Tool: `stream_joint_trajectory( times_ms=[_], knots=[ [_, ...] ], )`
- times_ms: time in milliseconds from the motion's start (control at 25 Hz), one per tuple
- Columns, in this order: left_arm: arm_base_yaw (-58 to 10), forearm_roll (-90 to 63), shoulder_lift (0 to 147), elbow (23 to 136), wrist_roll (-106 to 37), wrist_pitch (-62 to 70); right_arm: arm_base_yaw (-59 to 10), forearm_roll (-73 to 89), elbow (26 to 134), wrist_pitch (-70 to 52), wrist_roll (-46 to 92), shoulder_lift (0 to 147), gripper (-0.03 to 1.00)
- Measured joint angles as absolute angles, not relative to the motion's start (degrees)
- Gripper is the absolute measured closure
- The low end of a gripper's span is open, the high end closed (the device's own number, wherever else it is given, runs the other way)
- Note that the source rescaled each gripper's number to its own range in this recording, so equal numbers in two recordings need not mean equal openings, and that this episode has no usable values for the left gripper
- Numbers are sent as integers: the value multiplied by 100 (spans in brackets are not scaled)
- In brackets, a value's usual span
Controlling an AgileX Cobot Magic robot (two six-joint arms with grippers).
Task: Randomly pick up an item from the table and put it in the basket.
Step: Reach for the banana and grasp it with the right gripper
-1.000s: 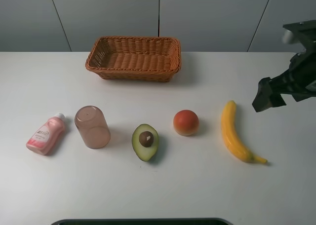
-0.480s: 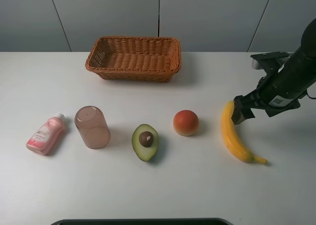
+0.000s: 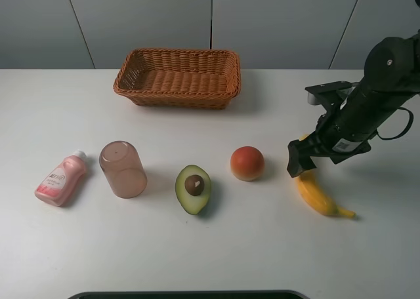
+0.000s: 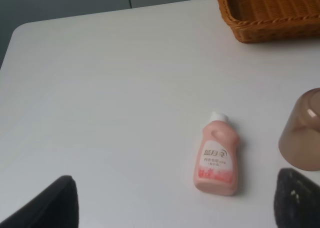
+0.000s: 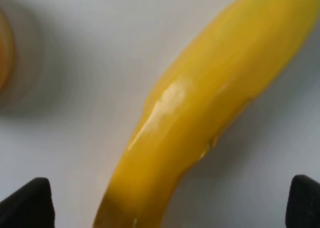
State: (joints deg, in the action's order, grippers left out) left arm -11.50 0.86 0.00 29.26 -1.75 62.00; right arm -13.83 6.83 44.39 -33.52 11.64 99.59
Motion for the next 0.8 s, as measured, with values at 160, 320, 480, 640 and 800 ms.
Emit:
stream_joint_trajectory(
  times_ms=[160,320,480,640,800],
  knots=[
    [-1150,86,0,2926,-175,6200,-1577,696,4439,-3319,1164,10011,-3],
    [-1150,86,0,2926,-175,6200,-1701,771,4439,-3305,1154,10244,-3],
    [-1150,86,0,2926,-175,6200,-1700,805,4439,-3231,1130,10472,-3],
    [-1150,86,0,2926,-175,6200,-1700,815,4439,-3168,1117,10533,-3],
    [-1150,86,0,2926,-175,6200,-1713,815,4439,-3147,1104,10542,-3]
  ],
)
